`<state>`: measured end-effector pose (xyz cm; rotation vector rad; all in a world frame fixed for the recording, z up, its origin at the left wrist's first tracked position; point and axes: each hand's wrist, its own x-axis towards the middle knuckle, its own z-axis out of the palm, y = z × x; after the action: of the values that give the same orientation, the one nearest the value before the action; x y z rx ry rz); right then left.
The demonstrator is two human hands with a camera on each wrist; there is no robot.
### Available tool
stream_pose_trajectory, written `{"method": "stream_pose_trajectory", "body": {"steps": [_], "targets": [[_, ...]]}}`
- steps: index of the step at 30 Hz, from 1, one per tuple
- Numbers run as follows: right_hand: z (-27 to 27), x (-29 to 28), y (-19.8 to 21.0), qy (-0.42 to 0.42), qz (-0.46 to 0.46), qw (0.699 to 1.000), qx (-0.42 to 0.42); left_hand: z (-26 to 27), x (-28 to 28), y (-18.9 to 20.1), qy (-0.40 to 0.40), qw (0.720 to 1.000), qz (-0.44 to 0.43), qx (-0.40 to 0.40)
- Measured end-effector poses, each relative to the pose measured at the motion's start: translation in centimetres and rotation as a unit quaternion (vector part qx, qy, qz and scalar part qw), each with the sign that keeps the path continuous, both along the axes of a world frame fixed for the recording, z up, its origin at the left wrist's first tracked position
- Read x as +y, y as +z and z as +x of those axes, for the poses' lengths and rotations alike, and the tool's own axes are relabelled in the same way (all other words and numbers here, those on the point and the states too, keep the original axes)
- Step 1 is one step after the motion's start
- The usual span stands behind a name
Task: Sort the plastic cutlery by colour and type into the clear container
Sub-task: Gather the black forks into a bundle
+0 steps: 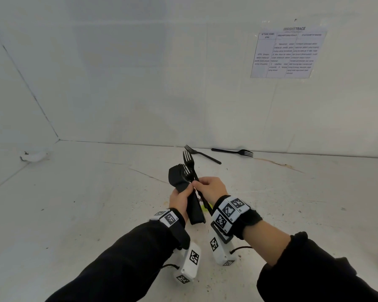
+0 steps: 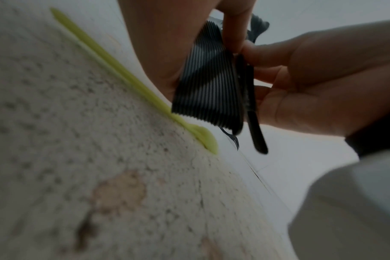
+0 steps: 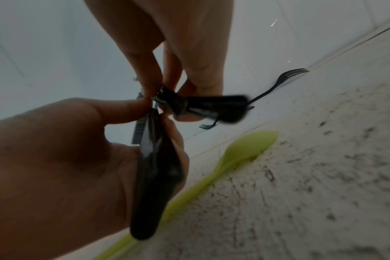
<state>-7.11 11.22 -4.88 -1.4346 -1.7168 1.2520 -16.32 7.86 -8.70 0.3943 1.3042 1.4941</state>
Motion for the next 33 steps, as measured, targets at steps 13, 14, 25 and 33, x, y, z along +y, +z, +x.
{"method": "stream_pose_trajectory", "body": {"steps": [13, 14, 25, 33], "targets": [[0.5, 0.9, -0.1, -0.010, -0.036, 0.999, 0.035, 0.6, 0.0, 0.2, 0.001, 1.000, -0.001, -0.013], [0.4, 0.9, -0.1, -0.012, -0.038, 0.999, 0.036, 0.6, 0.0, 0.3, -0.008, 1.000, -0.002, -0.024], [0.4, -0.1, 0.7, -0.007, -0.036, 0.998, 0.043, 0.4, -0.1, -0.3, -0.006, 1.000, -0.005, -0.021], [0.1, -0.8, 0.8, -0.010, 0.018, 0.999, -0.049, 0.7, 0.8, 0.6, 0.030, 0.999, -0.010, -0.029]]}}
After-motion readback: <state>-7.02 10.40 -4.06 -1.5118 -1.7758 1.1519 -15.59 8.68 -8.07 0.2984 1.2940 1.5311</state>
